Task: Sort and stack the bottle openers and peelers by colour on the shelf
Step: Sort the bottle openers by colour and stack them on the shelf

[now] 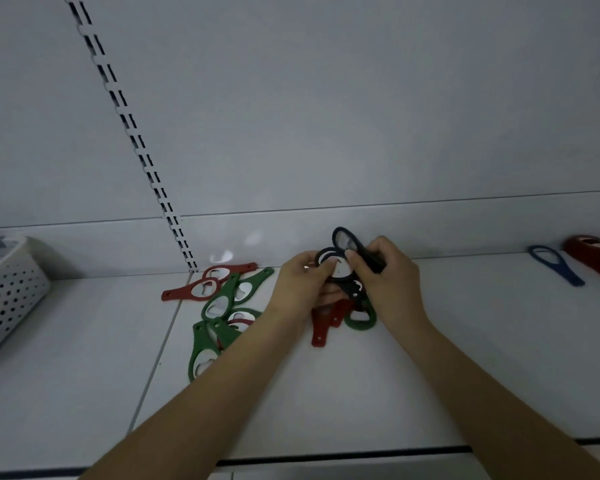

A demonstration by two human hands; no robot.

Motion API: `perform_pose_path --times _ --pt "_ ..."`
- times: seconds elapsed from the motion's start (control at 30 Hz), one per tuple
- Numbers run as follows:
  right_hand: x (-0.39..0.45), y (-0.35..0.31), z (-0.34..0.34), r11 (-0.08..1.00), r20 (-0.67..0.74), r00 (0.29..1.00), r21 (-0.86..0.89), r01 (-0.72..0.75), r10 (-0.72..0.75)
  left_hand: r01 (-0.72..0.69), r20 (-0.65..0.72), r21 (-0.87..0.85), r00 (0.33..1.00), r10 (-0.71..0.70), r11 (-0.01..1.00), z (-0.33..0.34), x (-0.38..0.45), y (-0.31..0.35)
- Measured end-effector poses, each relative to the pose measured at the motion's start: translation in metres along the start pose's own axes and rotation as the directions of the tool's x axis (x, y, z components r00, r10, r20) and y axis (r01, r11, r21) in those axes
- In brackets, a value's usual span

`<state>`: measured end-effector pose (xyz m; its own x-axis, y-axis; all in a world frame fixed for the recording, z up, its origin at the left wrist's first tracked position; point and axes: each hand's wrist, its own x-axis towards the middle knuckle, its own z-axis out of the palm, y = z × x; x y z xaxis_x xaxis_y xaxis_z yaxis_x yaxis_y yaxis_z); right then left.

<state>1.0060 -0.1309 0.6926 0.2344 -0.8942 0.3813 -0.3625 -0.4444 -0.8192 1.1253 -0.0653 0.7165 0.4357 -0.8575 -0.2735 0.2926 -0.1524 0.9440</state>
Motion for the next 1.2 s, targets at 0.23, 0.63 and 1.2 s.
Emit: perform_pose_path --times 0.23,0.63,1.2 --pt "0.008 -0.001 -0.007 0.985 -0.016 1.000 0.170 0.009 -0.006 -0.046 -0.002 -0.034 0.999 0.046 0.998 -0.010 0.009 -0.003" --pt "0.014 0.004 -0.002 0.997 0.122 0.991 -0.038 0.068 -0.063 -0.157 -0.124 0.140 0.977 0.174 0.978 -0.037 0.010 0.020" --pt "0.028 -0.001 0.005 0.970 0.451 0.891 -0.235 0.063 0.051 -0.262 -0.164 0.467 0.913 0.374 0.845 -0.105 0.013 0.014"
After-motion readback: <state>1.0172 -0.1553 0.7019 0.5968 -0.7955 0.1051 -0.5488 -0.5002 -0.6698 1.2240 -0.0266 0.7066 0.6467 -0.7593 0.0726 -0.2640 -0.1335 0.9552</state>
